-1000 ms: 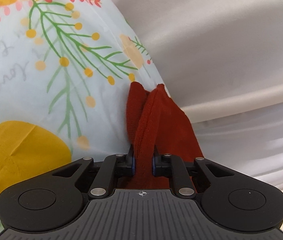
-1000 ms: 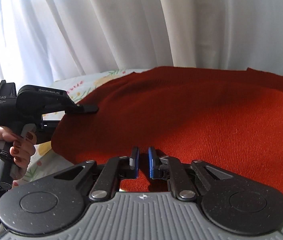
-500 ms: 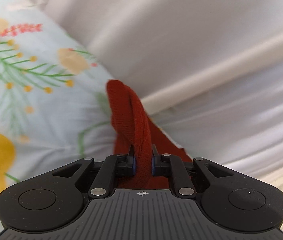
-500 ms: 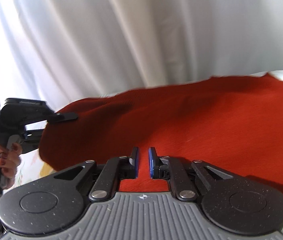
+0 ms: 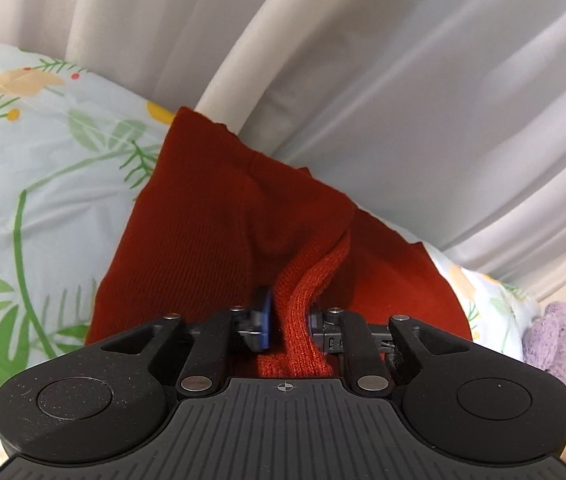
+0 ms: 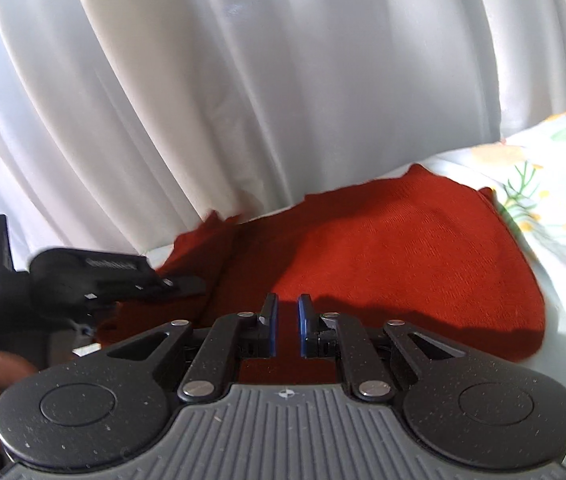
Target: Fold small clothes
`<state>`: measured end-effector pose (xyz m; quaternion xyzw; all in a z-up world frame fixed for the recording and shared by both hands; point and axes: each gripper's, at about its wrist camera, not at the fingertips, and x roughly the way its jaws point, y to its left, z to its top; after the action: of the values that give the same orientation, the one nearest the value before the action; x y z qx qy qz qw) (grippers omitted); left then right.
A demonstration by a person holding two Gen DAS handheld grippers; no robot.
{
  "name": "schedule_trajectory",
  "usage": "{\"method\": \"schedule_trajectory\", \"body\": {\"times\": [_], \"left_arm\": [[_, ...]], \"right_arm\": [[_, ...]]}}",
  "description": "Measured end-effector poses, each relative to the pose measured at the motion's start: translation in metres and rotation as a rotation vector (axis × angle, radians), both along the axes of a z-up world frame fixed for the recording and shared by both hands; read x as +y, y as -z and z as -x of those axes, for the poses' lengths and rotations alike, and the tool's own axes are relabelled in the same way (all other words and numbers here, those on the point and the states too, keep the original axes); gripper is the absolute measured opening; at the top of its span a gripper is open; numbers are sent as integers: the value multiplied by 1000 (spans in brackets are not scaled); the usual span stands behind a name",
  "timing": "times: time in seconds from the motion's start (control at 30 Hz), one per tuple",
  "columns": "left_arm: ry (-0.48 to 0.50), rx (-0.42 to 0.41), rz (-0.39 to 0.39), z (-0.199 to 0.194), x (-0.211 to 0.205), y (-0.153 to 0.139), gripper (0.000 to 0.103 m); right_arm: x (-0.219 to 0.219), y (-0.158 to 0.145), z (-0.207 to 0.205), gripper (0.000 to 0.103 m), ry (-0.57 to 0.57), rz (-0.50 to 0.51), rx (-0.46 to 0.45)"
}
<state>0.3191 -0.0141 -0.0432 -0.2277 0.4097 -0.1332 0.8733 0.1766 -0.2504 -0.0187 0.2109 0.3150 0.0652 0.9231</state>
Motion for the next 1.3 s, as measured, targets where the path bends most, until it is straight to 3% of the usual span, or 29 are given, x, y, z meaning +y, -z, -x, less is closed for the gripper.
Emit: {"method": "schedule_trajectory", "body": {"times": [0.1, 0.13, 0.2, 0.27, 0.33, 0.43, 0.53, 0.67, 0.8, 0.87, 1.0, 1.13, 1.3], "left_arm": [[133, -43, -11, 2, -1, 1, 46], [172, -46, 3, 5, 2, -3, 54], [217, -17, 83, 11, 14, -12, 60], [196, -22, 171, 21, 34, -24, 62], [113, -81, 184, 32, 54, -37, 67], [-61, -129, 69, 41, 79, -42, 67], [-158, -59, -42, 37, 92, -27, 67], [-168, 30, -17, 39, 92, 0, 67], [-114, 72, 41, 44, 83, 19, 67], [-94, 90, 97, 46, 79, 23, 67], [-58, 82, 88, 46, 77, 14, 70], [-127, 72, 97, 43, 92, 10, 71], [-211, 43, 16, 42, 94, 5, 74]], "right_arm": [[0, 4, -3, 10, 0, -10, 17], [0, 4, -5, 10, 1, -16, 24], [2, 3, -8, 10, -11, -24, 19], [6, 1, -12, 10, -28, -22, 10], [10, 0, -18, 10, -45, -23, 3], [27, -9, -21, 11, -105, -27, -13], [56, -16, -26, 11, -232, -11, -42], [87, -8, -31, 11, -326, 63, -32], [84, 25, -40, 7, -278, 151, 91], [71, 29, -40, 7, -277, 99, 83], [61, 20, -43, 8, -240, 53, 94], [52, 10, -50, 11, -187, 48, 68], [67, 1, -69, 11, -240, 19, 38]]}}
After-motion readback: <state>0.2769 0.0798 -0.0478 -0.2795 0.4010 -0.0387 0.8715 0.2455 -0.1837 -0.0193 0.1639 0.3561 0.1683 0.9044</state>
